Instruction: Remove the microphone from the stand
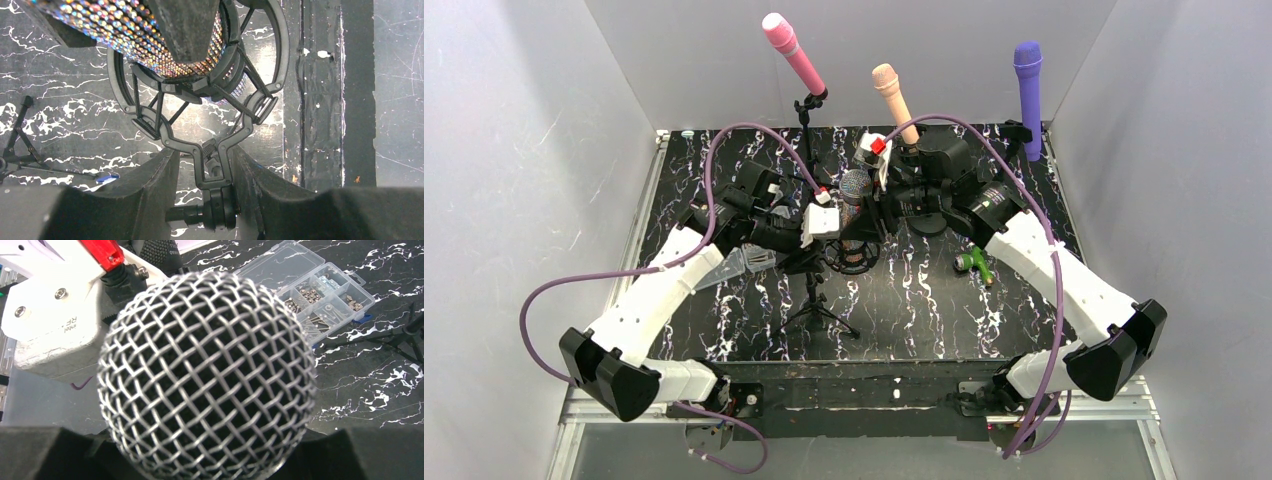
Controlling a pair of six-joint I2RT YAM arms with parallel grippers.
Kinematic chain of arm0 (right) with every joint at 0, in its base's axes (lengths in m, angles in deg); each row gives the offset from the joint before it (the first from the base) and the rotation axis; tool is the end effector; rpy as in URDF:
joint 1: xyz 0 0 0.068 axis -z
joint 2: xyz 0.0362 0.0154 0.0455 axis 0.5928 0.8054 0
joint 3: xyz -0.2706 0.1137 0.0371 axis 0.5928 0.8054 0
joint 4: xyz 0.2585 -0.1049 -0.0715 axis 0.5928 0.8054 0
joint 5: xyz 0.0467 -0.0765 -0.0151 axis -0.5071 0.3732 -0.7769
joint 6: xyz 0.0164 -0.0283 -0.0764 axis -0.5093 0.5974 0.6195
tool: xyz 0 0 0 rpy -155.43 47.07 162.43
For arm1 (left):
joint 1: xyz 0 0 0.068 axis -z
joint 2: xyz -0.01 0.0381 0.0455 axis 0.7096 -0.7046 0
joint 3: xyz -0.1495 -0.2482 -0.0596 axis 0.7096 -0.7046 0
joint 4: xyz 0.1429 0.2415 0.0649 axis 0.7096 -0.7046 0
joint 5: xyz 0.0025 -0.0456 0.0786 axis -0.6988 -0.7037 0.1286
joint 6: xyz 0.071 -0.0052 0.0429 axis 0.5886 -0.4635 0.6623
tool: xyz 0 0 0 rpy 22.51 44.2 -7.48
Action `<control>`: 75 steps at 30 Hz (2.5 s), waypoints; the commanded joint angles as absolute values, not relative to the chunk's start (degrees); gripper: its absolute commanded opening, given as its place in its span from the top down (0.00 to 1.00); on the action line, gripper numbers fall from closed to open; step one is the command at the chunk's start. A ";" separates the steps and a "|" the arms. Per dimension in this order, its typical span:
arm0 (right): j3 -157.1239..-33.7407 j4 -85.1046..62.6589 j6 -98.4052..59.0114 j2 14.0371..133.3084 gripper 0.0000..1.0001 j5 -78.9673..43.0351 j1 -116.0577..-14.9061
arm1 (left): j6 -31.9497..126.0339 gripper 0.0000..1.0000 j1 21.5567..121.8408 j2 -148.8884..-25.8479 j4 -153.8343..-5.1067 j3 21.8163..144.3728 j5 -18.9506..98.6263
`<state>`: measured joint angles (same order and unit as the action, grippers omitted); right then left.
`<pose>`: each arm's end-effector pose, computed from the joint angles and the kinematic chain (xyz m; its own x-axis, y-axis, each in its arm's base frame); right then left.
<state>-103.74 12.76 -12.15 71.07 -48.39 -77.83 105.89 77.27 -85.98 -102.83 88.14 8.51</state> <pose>0.2347 0.2669 0.4383 -0.2331 -0.2195 -0.9474 -0.9610 0.2013 0.1898 0.2583 -0.2164 0.4249 0.4994 0.3552 -0.7903 0.8190 0.1041 0.5643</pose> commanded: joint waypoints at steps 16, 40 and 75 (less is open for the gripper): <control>-104.24 3.15 -8.90 64.62 0.99 -41.65 -75.29 | 97.94 0.02 77.28 -90.56 -117.61 100.08 19.54; -102.43 -2.46 -15.66 67.32 0.99 -35.11 -71.07 | 24.74 0.10 77.28 -92.50 -101.67 101.46 16.48; -102.51 -2.48 -17.28 69.08 0.99 -38.71 -71.16 | 5.58 0.82 77.28 -101.67 -97.22 103.06 20.42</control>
